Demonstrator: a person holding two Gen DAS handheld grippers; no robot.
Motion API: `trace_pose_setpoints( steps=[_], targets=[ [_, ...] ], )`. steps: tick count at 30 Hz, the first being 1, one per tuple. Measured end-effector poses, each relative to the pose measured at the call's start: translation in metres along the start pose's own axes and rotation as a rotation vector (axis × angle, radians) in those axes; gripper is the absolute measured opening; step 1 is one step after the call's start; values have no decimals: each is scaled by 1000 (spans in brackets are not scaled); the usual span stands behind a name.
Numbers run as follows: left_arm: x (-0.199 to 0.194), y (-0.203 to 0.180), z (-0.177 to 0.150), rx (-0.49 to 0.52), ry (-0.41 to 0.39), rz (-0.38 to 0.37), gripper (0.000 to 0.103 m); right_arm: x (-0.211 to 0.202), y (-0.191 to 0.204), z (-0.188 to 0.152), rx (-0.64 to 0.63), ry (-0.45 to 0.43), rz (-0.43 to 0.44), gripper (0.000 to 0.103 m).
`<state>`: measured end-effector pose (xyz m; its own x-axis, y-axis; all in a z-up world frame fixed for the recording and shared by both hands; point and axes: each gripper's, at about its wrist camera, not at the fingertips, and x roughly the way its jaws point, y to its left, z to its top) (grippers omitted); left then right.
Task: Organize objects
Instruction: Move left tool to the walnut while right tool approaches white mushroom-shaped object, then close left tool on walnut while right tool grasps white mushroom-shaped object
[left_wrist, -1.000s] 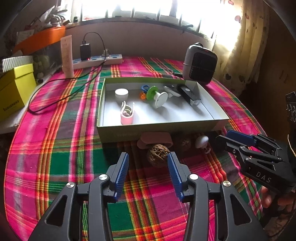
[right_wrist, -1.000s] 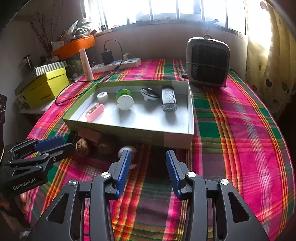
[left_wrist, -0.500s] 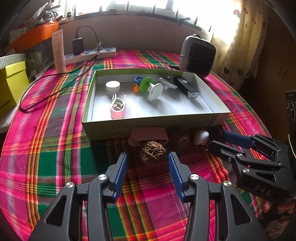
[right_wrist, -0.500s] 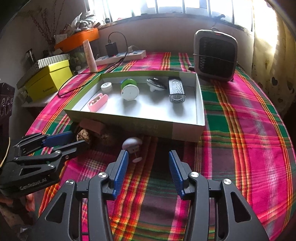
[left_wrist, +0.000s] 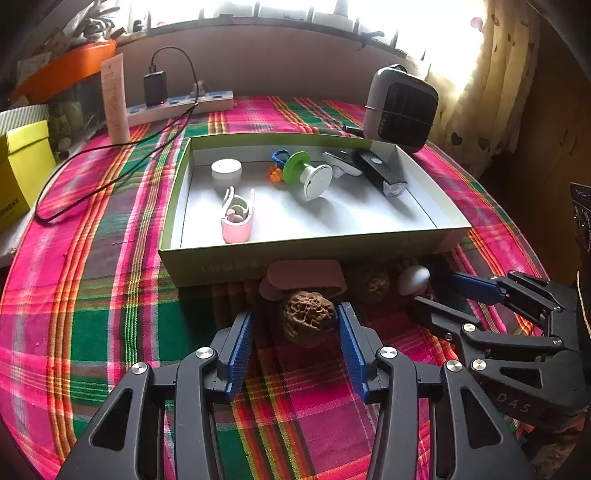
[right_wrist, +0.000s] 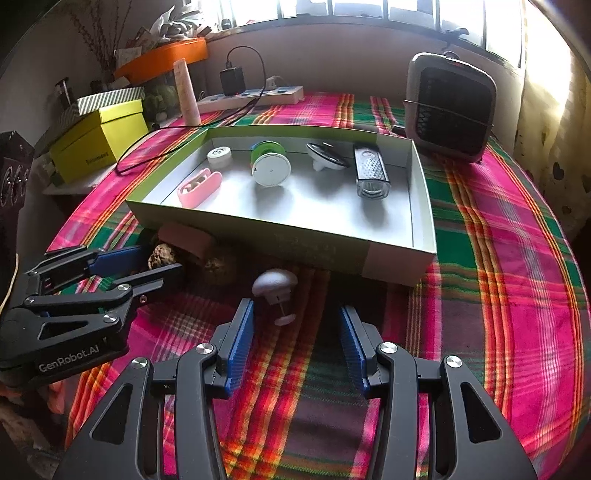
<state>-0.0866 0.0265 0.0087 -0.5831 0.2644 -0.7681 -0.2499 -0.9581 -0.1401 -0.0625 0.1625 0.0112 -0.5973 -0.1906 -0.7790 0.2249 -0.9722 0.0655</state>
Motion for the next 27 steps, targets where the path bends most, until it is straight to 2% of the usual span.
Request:
trace_pose_setpoints(
  steps=[13,21,24,27],
  targets=[
    [0,2,0,-5,-3,-6,43,7,7,6,-52,3,-44,47],
    [0,5,1,-10,-5,13,31,7,7,7,-49,3,-39,47],
    [0,5,1,-8,-6,13,31,7,7,6,-49,3,-40,46],
    [0,5,1,-5,-8,15,31,7,7,7,-49,1,-40,40]
  ],
)
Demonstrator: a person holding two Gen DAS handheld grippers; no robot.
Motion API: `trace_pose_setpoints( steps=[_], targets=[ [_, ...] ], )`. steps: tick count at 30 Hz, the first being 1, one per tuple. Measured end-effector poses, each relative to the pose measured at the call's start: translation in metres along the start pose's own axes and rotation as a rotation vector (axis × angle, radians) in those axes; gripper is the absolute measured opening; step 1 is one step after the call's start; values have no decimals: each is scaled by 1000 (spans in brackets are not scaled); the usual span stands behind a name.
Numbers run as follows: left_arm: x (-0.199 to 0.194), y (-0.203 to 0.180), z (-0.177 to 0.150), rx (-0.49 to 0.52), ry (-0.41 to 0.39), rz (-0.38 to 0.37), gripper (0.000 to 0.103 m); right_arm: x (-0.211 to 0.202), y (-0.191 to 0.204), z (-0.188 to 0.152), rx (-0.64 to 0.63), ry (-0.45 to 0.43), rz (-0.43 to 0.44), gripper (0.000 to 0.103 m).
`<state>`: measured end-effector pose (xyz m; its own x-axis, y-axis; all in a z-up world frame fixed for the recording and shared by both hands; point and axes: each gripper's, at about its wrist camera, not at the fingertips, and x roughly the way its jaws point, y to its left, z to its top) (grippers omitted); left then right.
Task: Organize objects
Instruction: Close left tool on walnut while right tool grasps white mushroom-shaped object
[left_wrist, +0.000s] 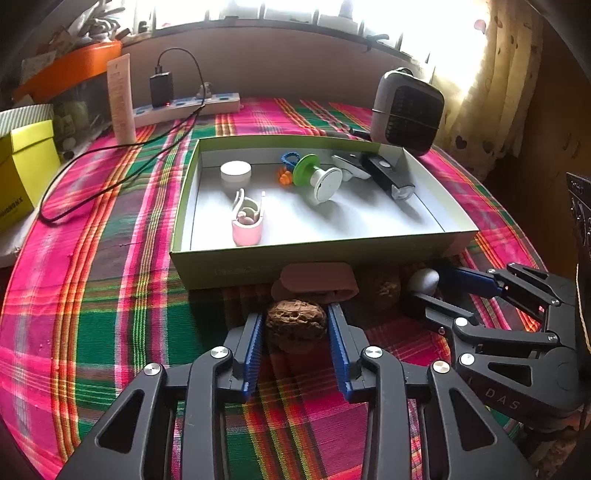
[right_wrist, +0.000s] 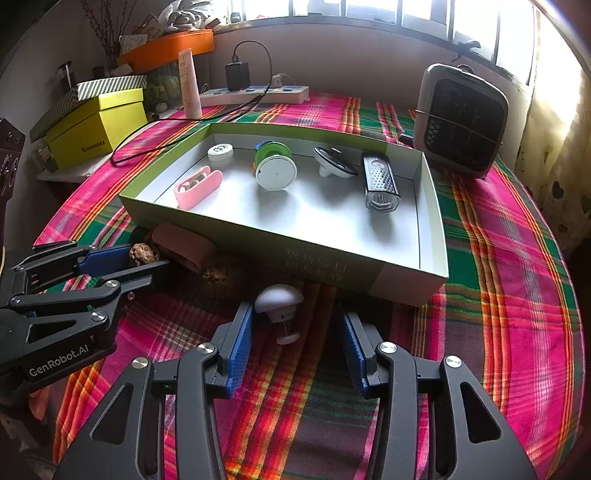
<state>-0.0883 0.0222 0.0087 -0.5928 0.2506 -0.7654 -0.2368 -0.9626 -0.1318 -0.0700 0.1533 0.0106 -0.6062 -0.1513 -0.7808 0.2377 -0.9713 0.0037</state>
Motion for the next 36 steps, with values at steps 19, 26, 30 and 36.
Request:
trace_pose_setpoints(
  steps=[19,26,30,36],
  targets=[
    [0,1,0,-2,-1,-2,31,-1,0,0,-5,-4,13,27],
    [0,1,-1,0,-2,0,31,-1,-1,0,-3,-4,14,27],
    [0,1,-1,-1,-2,0,31,-1,-1,-1,0,-5,15,27],
    [-1,1,-1,0,-2,5,31,-2,-2,-1,4,-6,19,27]
  ],
)
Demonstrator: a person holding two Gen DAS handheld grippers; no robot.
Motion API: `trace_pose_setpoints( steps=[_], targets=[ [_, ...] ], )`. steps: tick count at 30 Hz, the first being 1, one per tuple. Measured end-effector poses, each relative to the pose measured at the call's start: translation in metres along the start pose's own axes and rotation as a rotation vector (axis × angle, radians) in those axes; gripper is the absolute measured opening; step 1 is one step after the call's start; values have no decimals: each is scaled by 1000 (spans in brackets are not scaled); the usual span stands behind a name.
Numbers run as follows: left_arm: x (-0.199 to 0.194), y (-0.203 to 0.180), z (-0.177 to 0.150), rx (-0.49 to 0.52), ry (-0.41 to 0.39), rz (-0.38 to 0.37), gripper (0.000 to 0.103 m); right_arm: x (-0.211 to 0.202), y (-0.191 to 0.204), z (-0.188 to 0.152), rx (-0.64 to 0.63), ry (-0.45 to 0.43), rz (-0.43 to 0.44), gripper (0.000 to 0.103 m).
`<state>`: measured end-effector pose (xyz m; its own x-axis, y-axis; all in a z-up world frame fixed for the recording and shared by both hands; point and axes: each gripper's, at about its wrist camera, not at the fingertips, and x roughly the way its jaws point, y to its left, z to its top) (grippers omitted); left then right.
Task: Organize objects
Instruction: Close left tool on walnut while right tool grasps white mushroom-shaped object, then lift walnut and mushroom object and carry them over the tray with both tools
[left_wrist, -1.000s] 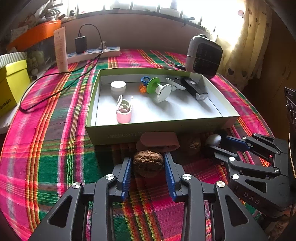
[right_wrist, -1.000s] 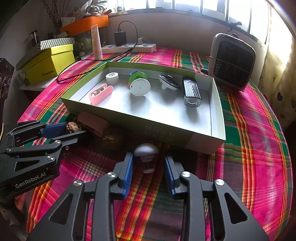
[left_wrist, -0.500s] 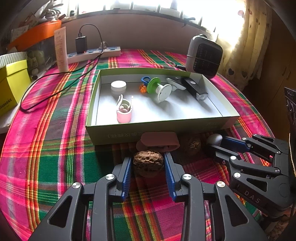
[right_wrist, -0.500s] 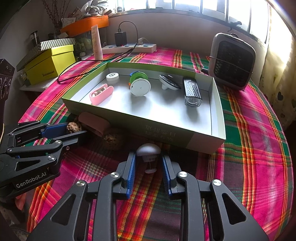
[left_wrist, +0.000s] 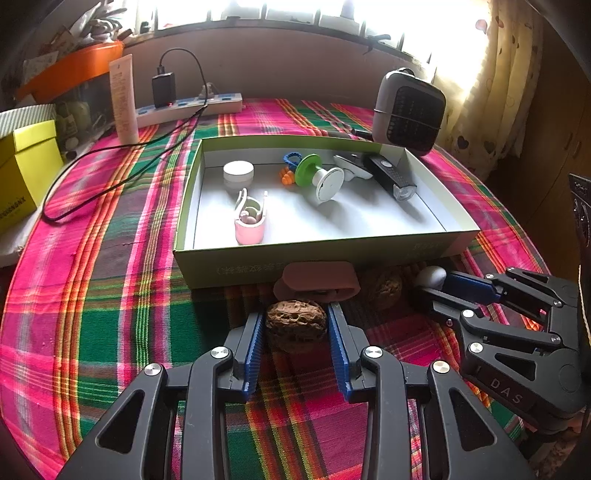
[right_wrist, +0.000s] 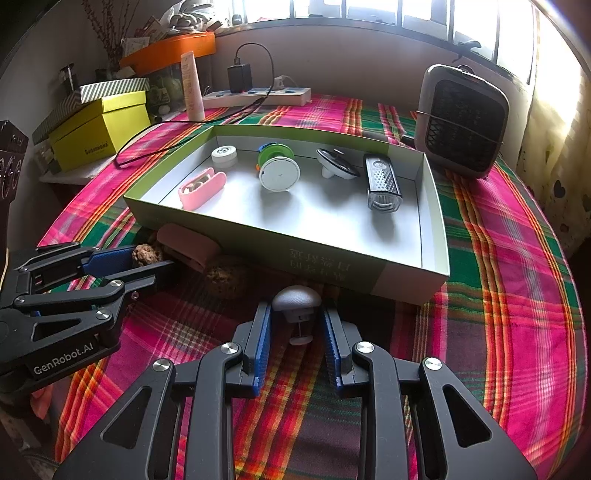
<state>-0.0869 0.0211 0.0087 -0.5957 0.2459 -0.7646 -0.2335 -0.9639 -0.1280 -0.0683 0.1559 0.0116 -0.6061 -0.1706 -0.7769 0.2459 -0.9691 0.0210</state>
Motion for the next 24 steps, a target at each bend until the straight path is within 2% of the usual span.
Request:
trace_pose_setpoints(
  steps=[24],
  targets=[
    [-11,-2,0,13,-32,27,31,-9,0,0,15,-22,0,27]
  ],
)
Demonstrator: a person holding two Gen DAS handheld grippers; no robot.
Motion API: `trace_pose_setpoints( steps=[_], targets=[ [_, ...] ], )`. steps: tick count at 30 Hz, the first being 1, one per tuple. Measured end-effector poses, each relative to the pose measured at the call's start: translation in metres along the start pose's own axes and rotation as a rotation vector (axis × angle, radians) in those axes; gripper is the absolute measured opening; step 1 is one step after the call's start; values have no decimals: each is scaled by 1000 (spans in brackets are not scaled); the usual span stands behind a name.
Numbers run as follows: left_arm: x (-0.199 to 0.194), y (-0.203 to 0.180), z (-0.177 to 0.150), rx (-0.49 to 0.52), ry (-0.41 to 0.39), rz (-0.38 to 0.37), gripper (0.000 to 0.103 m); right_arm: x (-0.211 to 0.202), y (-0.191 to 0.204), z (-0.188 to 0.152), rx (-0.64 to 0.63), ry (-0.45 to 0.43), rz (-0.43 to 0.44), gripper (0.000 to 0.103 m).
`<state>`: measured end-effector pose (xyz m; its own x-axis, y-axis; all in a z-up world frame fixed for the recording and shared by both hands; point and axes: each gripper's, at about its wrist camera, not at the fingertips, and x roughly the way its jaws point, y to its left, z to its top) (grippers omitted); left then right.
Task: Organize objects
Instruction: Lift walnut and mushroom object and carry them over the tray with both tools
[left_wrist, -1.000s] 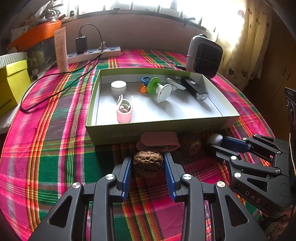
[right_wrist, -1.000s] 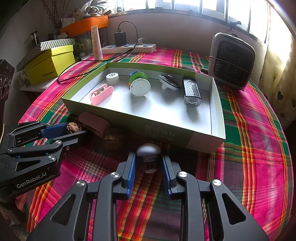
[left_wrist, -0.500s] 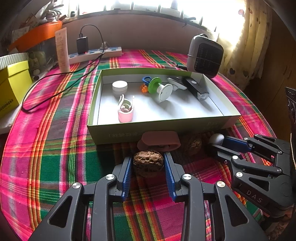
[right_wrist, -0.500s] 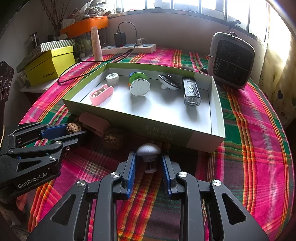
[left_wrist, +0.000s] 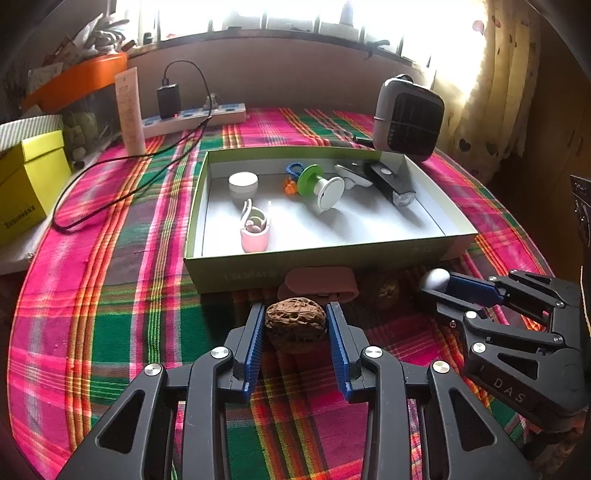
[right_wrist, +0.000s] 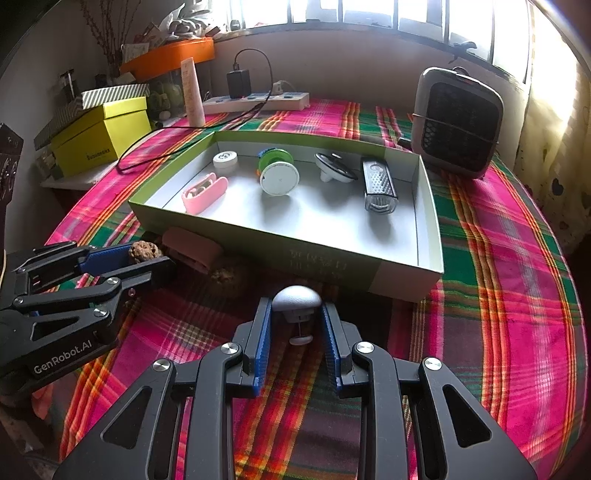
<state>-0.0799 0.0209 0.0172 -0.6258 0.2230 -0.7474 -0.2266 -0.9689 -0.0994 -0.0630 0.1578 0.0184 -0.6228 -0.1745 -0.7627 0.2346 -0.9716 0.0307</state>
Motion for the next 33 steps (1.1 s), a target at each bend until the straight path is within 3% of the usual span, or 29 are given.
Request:
trace_pose_setpoints(
  steps=[33],
  targets=[
    [-10,-3,34,8,-53,-16,31,-15,-9,40,2,-87,14,27]
  ],
)
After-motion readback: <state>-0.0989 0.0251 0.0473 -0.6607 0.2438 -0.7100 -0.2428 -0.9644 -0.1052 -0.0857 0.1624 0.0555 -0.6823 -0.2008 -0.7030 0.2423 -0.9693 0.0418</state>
